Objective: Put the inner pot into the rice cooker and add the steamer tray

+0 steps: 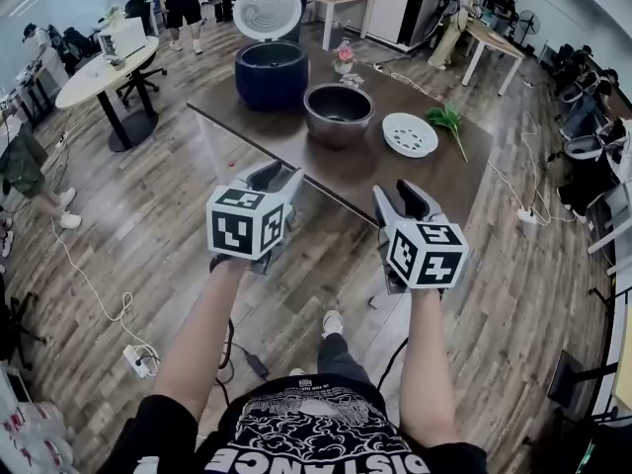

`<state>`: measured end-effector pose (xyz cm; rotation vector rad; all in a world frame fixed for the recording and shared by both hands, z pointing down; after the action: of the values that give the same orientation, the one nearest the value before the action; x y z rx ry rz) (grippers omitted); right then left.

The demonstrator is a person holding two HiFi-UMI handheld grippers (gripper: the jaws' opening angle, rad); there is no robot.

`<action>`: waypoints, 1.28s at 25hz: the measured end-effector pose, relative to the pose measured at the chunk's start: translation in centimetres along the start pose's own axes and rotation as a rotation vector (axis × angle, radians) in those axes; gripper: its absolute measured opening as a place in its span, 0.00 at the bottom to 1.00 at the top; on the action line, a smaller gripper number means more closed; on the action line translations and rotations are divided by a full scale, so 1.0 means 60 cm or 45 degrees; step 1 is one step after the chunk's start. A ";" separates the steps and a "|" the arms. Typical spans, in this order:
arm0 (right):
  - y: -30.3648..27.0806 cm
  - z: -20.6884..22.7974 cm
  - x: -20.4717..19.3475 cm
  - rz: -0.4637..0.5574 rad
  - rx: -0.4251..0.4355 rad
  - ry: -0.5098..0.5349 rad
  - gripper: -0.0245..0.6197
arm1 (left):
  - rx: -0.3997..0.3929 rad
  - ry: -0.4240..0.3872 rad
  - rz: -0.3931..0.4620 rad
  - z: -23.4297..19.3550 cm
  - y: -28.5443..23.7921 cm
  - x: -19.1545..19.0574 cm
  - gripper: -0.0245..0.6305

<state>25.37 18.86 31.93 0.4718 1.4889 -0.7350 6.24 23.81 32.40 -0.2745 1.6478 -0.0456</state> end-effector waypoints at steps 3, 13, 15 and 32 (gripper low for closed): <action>-0.018 0.016 -0.001 0.003 0.015 -0.016 0.35 | 0.013 -0.004 -0.011 -0.004 -0.022 0.002 0.30; -0.095 0.086 -0.004 -0.020 0.062 -0.034 0.47 | 0.045 0.029 -0.021 -0.029 -0.119 0.008 0.41; -0.116 0.099 -0.006 -0.030 0.078 -0.034 0.51 | 0.043 0.032 -0.030 -0.036 -0.144 0.008 0.43; -0.278 0.251 0.032 -0.042 0.027 -0.044 0.60 | 0.154 0.051 -0.084 -0.108 -0.318 0.042 0.55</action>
<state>24.49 -3.63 33.41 0.4497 1.4609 -0.7820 2.56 3.93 34.27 -0.2367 1.6683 -0.2006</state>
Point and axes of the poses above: the fingertips, and each gripper's own axes: y backward along the fingers, z to its right, x out of its top, the point moved 3 cm from there along y, backward along the fingers, and after that the axes turned 4 degrees about z, right-handed, at the moved point
